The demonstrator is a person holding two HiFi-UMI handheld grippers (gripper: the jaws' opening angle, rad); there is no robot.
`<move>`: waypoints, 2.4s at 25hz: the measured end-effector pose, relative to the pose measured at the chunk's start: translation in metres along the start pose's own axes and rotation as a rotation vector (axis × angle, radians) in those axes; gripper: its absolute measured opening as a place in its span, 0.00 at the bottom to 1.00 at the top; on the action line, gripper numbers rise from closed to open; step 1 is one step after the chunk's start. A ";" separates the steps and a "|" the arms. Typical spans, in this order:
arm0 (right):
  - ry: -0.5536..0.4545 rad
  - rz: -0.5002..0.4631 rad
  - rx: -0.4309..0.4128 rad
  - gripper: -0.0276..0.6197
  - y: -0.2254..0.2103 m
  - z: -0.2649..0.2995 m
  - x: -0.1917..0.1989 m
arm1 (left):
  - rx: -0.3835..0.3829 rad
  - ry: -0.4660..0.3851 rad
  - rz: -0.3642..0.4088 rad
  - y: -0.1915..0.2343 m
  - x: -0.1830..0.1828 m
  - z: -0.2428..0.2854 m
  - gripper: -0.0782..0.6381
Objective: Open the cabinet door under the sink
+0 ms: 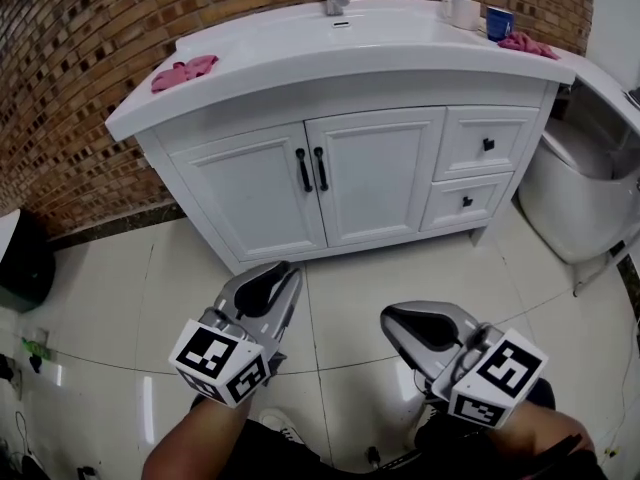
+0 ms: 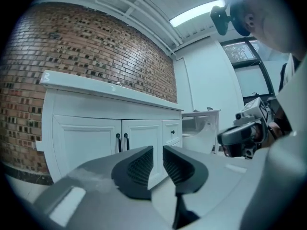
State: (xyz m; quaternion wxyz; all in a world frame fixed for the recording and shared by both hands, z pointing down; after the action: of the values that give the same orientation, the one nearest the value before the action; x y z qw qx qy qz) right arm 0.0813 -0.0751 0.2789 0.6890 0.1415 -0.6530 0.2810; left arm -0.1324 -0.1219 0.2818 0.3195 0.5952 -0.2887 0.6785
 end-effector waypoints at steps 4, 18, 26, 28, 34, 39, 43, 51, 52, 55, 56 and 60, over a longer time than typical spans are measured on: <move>-0.003 0.005 0.013 0.06 -0.011 -0.004 0.000 | -0.067 -0.028 0.046 0.036 -0.018 0.041 0.22; -0.010 0.038 0.054 0.06 -0.035 -0.019 0.003 | -0.213 0.090 0.004 0.136 0.024 0.173 0.27; 0.004 0.048 0.083 0.06 -0.050 -0.021 0.005 | -0.213 0.077 -0.035 0.157 0.026 0.195 0.27; 0.008 0.047 0.083 0.06 -0.051 -0.020 0.005 | -0.206 0.075 -0.041 0.159 0.026 0.199 0.25; 0.031 0.045 0.083 0.06 -0.052 -0.016 0.009 | -0.201 0.084 -0.007 0.159 0.025 0.202 0.18; 0.036 0.031 0.072 0.06 -0.048 -0.014 0.009 | -0.177 0.065 -0.047 0.154 0.028 0.193 0.17; 0.045 0.022 0.062 0.06 -0.043 -0.013 0.008 | -0.166 0.057 -0.043 0.145 0.030 0.182 0.17; 0.059 -0.010 0.029 0.06 -0.028 -0.002 0.010 | -0.129 0.034 -0.022 0.119 0.037 0.146 0.17; 0.063 -0.014 0.023 0.06 -0.025 0.000 0.010 | -0.127 0.037 -0.021 0.117 0.038 0.141 0.17; 0.068 -0.026 0.006 0.06 -0.016 0.008 0.010 | -0.116 0.046 -0.025 0.110 0.039 0.127 0.17; 0.070 -0.030 0.000 0.06 -0.014 0.010 0.010 | -0.111 0.049 -0.026 0.107 0.040 0.121 0.17; 0.079 -0.056 -0.028 0.06 -0.001 0.021 0.010 | -0.092 0.058 -0.025 0.096 0.043 0.097 0.17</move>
State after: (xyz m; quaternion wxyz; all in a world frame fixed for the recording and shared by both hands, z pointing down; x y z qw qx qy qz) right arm 0.0643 -0.0861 0.2910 0.7238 0.1386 -0.6249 0.2578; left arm -0.1500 -0.2537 0.3351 0.3631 0.5635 -0.3027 0.6775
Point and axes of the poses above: the fingertips, and each gripper's own axes: z forward along the fingers, y to its left, x out of its underside, the point moved 7 cm from there along -z, backward along the fingers, and after that the axes turned 3 degrees about x, right-handed, at the moved point
